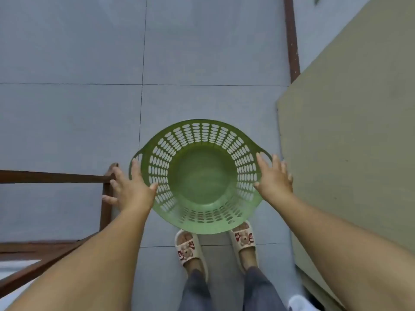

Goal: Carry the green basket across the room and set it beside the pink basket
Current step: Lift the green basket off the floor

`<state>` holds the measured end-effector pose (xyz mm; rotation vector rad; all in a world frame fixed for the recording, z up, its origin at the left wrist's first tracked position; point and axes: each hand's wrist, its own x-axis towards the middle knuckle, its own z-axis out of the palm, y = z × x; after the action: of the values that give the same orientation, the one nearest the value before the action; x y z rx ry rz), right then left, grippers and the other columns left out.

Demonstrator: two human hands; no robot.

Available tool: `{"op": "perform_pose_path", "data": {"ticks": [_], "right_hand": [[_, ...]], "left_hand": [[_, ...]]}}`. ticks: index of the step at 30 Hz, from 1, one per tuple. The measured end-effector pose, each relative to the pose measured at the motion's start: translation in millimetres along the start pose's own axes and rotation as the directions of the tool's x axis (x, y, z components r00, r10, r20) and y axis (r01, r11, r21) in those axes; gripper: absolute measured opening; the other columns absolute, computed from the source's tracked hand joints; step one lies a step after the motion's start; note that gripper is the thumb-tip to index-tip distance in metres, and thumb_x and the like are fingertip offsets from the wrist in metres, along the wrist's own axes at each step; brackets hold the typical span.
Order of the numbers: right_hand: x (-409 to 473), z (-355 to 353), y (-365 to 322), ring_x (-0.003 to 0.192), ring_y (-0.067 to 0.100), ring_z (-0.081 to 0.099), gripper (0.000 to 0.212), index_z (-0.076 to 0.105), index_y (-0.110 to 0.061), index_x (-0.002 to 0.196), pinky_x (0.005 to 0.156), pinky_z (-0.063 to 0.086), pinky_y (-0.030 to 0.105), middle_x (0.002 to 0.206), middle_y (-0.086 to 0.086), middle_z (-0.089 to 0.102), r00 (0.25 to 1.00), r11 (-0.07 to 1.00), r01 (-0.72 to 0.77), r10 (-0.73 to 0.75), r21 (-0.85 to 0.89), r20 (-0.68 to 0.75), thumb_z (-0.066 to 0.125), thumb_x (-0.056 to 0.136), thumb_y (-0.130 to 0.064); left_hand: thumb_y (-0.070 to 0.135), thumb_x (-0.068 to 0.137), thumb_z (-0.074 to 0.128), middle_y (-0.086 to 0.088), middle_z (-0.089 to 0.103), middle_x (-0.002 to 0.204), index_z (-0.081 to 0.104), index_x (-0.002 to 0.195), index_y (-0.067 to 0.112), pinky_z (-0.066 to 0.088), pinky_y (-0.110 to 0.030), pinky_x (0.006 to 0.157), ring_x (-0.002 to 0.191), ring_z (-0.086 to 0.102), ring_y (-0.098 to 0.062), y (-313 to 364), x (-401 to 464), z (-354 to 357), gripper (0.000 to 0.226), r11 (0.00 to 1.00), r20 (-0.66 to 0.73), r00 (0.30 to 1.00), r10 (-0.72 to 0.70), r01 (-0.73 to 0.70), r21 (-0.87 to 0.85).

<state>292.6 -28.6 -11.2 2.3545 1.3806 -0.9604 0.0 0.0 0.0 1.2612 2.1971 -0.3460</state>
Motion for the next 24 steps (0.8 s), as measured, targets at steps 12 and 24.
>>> {"op": "perform_pose_path", "data": {"ticks": [12, 24], "right_hand": [[24.0, 17.7, 0.5, 0.112, 0.032, 0.049, 0.067, 0.004, -0.030, 0.146, 0.077, 0.036, 0.035, 0.150, 0.009, 0.026, 0.982, 0.994, -0.018, 0.039, 0.112, -0.187, 0.027, 0.090, -0.003], [-25.1, -143.0, -94.0, 0.083, 0.030, 0.048, 0.046, 0.041, -0.010, 0.122, 0.068, 0.040, 0.036, 0.109, 0.018, 0.056, 0.974, 0.997, 0.074, -0.069, 0.014, -0.214, 0.035, 0.080, 0.007]], "left_hand": [[0.002, 0.094, 0.030, -0.017, 0.058, 0.118, 0.032, 0.140, 0.024, 0.045, -0.041, 0.091, 0.097, 0.055, -0.030, -0.2, 36.5, 12.0, 0.051, 0.952, -0.067, 0.990, -0.128, 0.104, -0.287], [0.003, 0.091, 0.033, -0.009, 0.056, 0.088, 0.051, 0.114, 0.015, 0.045, -0.038, 0.065, 0.077, 0.054, -0.032, 15.6, 2.5, -158.4, 0.031, 0.979, -0.150, 0.986, 0.069, -0.096, -0.182]]}}
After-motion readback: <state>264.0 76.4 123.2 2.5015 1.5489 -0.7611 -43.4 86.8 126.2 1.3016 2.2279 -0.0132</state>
